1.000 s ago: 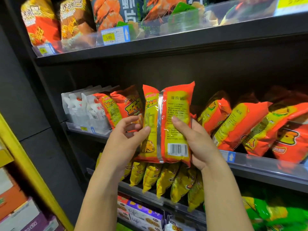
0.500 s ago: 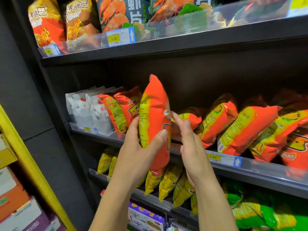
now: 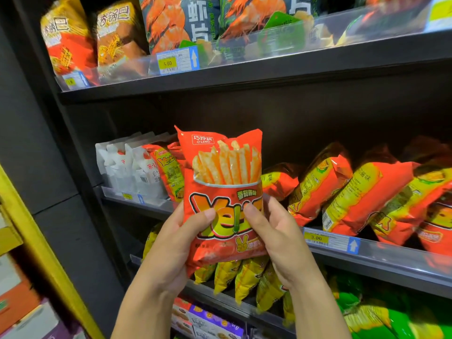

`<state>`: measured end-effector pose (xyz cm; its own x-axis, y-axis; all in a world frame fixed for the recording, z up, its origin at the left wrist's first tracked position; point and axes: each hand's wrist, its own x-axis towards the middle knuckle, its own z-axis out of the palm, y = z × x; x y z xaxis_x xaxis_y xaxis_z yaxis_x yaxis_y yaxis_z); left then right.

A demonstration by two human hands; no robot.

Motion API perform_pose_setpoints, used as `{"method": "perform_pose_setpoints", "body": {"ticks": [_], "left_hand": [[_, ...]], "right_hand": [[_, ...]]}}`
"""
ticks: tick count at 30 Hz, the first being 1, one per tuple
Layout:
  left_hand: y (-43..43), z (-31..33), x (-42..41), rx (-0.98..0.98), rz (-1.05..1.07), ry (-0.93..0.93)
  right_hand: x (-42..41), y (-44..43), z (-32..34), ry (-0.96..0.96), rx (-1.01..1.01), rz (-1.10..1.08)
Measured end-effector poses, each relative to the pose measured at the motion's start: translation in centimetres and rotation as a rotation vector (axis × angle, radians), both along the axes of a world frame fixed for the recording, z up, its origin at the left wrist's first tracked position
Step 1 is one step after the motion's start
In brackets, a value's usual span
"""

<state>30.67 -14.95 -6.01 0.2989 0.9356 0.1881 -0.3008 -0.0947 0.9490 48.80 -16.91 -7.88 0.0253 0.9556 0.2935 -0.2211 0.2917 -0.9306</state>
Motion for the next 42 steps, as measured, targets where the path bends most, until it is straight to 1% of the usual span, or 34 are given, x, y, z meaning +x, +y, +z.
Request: {"method": "perform_pose_setpoints", "body": {"ticks": [5, 7, 9, 11, 12, 13, 16, 17, 19, 21, 23, 25, 27, 28, 29, 30, 32, 33, 35, 37, 39, 42], "left_hand": [[0.3, 0.0, -0.5, 0.015, -0.011, 0.037], [0.1, 0.2, -0.2, 0.028, 0.014, 0.027], [0.0, 0.5, 0.3, 0.087, 0.073, 0.034], [0.0, 0.7, 0.7, 0.184, 0.200, 0.099], [0.0, 0.8, 0.9, 0.239, 0.278, 0.152], [0.2, 0.7, 1.1, 0.295, 0.343, 0.207], [0.8, 0.4, 1.6, 0.442, 0.429, 0.377], [0.9, 0.4, 1.8, 0.490, 0.418, 0.417], [1.1, 0.4, 2.1, 0.580, 0.349, 0.471], [1.4, 0.2, 2.1, 0.669, 0.276, 0.514], [1.9, 0.1, 1.7, 0.706, 0.175, 0.531], [2.6, 0.3, 1.3, 0.698, 0.020, 0.477], [3.4, 0.6, 1.1, 0.609, -0.100, 0.339], [3.9, 0.7, 1.1, 0.553, -0.100, 0.273], [4.7, 0.5, 1.2, 0.519, -0.053, 0.256], [5.8, 0.4, 1.4, 0.515, 0.028, 0.303], [8.2, 0.2, 2.3, 0.579, 0.167, 0.529], [9.5, 0.1, 2.9, 0.618, 0.191, 0.653], [11.6, -0.1, 4.5, 0.701, 0.193, 0.828], [12.9, -0.3, 6.1, 0.778, 0.169, 0.954], [13.7, -0.5, 7.6, 0.806, 0.159, 1.053], [14.3, -1.1, 8.8, 0.852, 0.187, 1.127]], "right_hand": [[0.4, 0.2, -0.3, -0.045, 0.033, -0.048], [0.2, 0.3, -0.2, -0.081, 0.039, -0.114], [0.1, 0.5, -0.2, -0.185, 0.063, -0.285], [0.1, 0.2, 0.0, -0.318, 0.088, -0.496], [0.1, -0.1, 0.2, -0.353, 0.112, -0.545], [0.0, -0.2, 0.4, -0.356, 0.134, -0.534], [-0.7, -0.5, 0.8, -0.271, 0.151, -0.340], [-0.9, -0.5, 0.8, -0.273, 0.154, -0.324], [-1.2, -0.6, 1.1, -0.303, 0.142, -0.360], [-1.4, -0.9, 1.7, -0.282, 0.117, -0.423], [-1.6, -1.0, 2.0, -0.276, 0.093, -0.524], [-1.7, -0.8, 2.1, -0.278, 0.051, -0.651], [-1.3, -0.7, 2.2, -0.274, 0.026, -0.762], [-1.1, -0.8, 2.3, -0.269, 0.035, -0.805], [-0.8, -0.9, 2.4, -0.267, 0.044, -0.846], [-0.6, -1.1, 2.5, -0.268, 0.044, -0.881], [-0.5, -1.4, 2.7, -0.277, 0.042, -0.933], [-0.5, -1.6, 2.7, -0.283, 0.041, -0.954], [-0.6, -1.8, 2.8, -0.302, 0.026, -0.989], [-0.7, -1.9, 2.9, -0.317, 0.010, -1.005], [-0.9, -1.9, 3.0, -0.328, -0.015, -1.011], [-0.9, -1.7, 3.0, -0.340, -0.043, -1.032]]}}
